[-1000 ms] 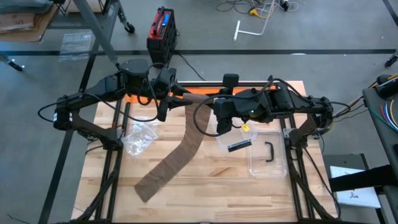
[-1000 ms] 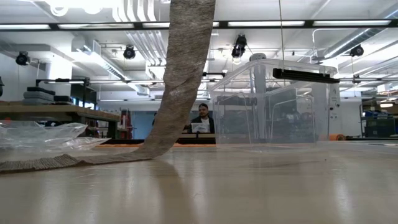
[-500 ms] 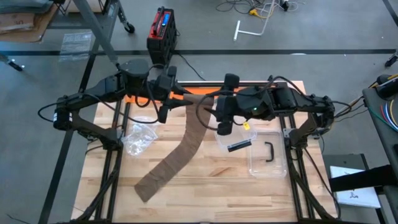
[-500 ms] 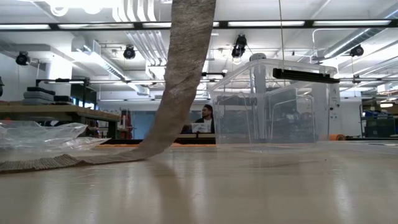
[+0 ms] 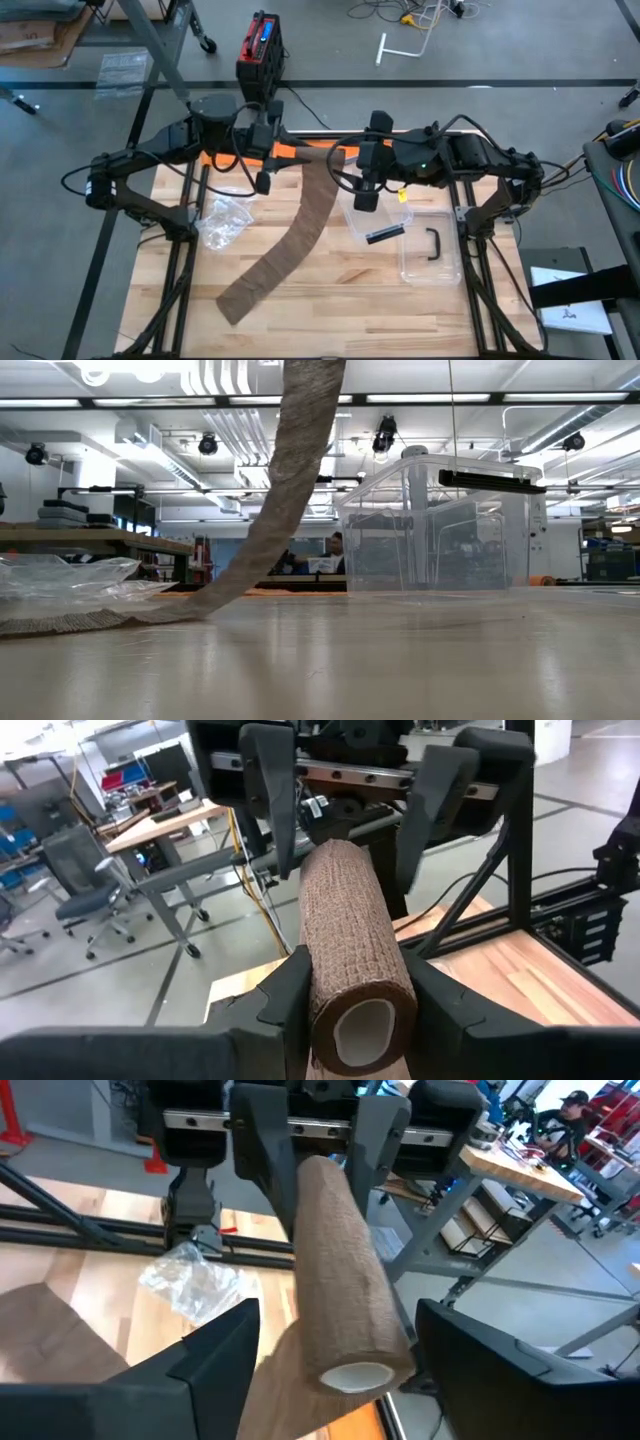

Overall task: Roll bandage
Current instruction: Roll the brown bandage

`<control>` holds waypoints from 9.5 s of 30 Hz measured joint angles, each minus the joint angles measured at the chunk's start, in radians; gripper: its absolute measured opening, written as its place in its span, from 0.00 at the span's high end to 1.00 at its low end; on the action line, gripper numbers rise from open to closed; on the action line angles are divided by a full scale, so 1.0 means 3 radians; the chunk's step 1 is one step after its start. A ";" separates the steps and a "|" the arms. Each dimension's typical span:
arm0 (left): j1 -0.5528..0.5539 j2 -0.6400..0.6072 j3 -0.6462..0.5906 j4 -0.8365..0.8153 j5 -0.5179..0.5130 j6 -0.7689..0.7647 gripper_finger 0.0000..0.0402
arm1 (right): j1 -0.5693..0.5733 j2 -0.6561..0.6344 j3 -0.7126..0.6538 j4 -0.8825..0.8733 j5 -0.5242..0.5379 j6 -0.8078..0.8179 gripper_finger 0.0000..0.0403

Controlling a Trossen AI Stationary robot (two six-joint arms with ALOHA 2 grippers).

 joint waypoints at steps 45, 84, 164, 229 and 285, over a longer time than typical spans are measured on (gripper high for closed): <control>-0.0014 0.0014 0.0000 0.0319 0.0166 0.0367 0.75 | -0.0086 0.0009 -0.0100 0.0430 -0.0226 -0.0075 0.54; -0.0014 0.0013 0.0000 0.0340 0.0155 0.0317 0.72 | -0.0112 0.0027 -0.0118 0.0636 -0.0272 0.0019 0.63; 0.1231 0.0135 -0.0919 0.1331 0.1829 -0.1385 0.20 | -0.0434 -0.0823 -0.2817 0.3290 0.0133 -0.1464 0.74; 0.1158 0.0782 -0.0871 0.2291 0.2006 -0.2361 0.38 | -0.0427 -0.0760 -0.2822 0.3131 0.0446 -0.2041 0.76; 0.1296 0.0927 -0.0875 0.2961 0.2685 -0.1509 0.71 | -0.0331 -0.1005 -0.2817 0.2801 0.0186 0.0176 0.23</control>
